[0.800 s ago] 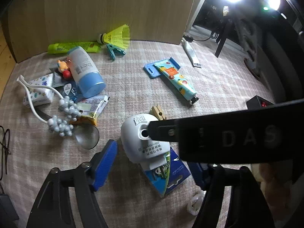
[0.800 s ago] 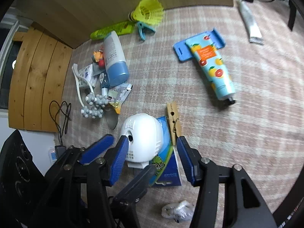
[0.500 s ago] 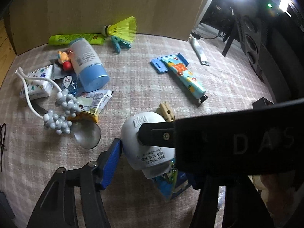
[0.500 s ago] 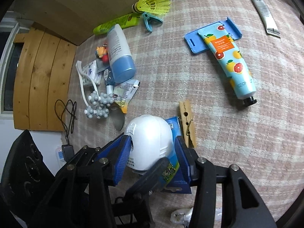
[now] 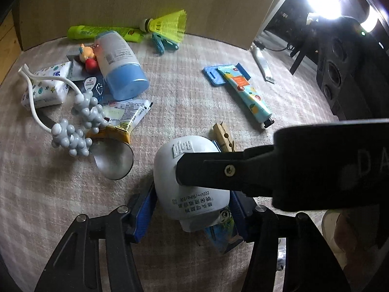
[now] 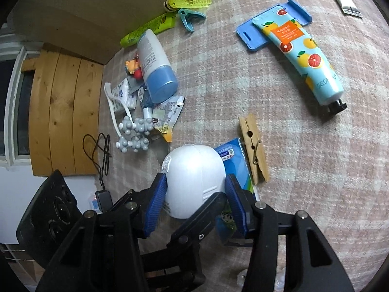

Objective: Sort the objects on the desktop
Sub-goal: 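Grasp the white round plug adapter with the right gripper and lift it, then carry the white plug adapter to the black bin and release it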

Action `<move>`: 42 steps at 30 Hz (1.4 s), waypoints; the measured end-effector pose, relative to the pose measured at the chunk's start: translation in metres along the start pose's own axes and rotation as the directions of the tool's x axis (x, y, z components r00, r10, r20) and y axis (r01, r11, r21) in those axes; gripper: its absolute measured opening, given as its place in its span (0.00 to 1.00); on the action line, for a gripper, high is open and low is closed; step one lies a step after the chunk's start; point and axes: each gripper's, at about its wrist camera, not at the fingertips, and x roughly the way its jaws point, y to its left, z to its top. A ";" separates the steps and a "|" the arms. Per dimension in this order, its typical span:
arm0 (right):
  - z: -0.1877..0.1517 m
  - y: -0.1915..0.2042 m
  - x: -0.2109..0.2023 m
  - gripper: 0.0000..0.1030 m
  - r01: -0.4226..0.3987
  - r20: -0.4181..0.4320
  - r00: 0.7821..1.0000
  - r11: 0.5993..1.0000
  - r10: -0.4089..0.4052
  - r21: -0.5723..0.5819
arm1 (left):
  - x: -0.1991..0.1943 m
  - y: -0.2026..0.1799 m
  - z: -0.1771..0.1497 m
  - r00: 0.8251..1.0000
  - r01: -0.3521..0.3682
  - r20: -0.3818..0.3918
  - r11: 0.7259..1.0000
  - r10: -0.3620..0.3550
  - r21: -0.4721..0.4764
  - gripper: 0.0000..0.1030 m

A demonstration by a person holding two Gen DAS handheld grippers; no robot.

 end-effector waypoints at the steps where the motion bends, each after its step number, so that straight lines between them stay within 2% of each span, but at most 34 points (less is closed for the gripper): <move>1: -0.001 0.002 -0.001 0.49 0.005 0.003 1.000 1.000 -0.005 -0.008 | -0.001 0.000 -0.001 1.000 0.006 0.002 1.000 -0.006 -0.007 0.52; 6: -0.006 0.009 -0.015 0.49 0.020 0.035 0.999 0.998 -0.018 -0.053 | -0.015 -0.007 0.000 1.000 0.012 0.029 1.000 -0.012 0.010 0.52; 11: -0.021 0.012 -0.045 0.49 0.029 0.097 0.995 0.997 -0.022 -0.071 | -0.037 -0.032 0.001 0.998 0.027 0.056 0.998 -0.030 0.060 0.52; 16: -0.050 -0.009 -0.089 0.49 0.029 0.159 0.987 0.999 -0.023 -0.039 | -0.053 -0.076 -0.005 0.995 0.074 0.056 0.987 -0.083 0.145 0.51; 21: -0.090 -0.047 -0.135 0.49 0.021 0.243 0.970 0.998 -0.033 0.051 | -0.061 -0.134 -0.021 0.991 0.118 0.033 0.961 -0.130 0.250 0.51; 24: -0.120 -0.073 -0.167 0.49 0.034 0.298 0.952 0.994 -0.065 0.108 | -0.062 -0.178 -0.037 0.985 0.162 0.002 0.933 -0.171 0.321 0.51; 29: -0.172 -0.126 -0.219 0.49 0.029 0.367 0.924 0.974 -0.112 0.226 | -0.057 -0.255 -0.068 0.969 0.244 -0.070 0.867 -0.237 0.435 0.51; 35: -0.237 -0.183 -0.272 0.49 0.057 0.421 0.881 0.932 -0.215 0.357 | -0.050 -0.347 -0.111 0.932 0.362 -0.187 0.761 -0.311 0.538 0.51; 42: -0.299 -0.241 -0.314 0.49 0.045 0.450 0.844 0.875 -0.291 0.482 | -0.041 -0.420 -0.149 0.897 0.442 -0.286 0.675 -0.337 0.591 0.51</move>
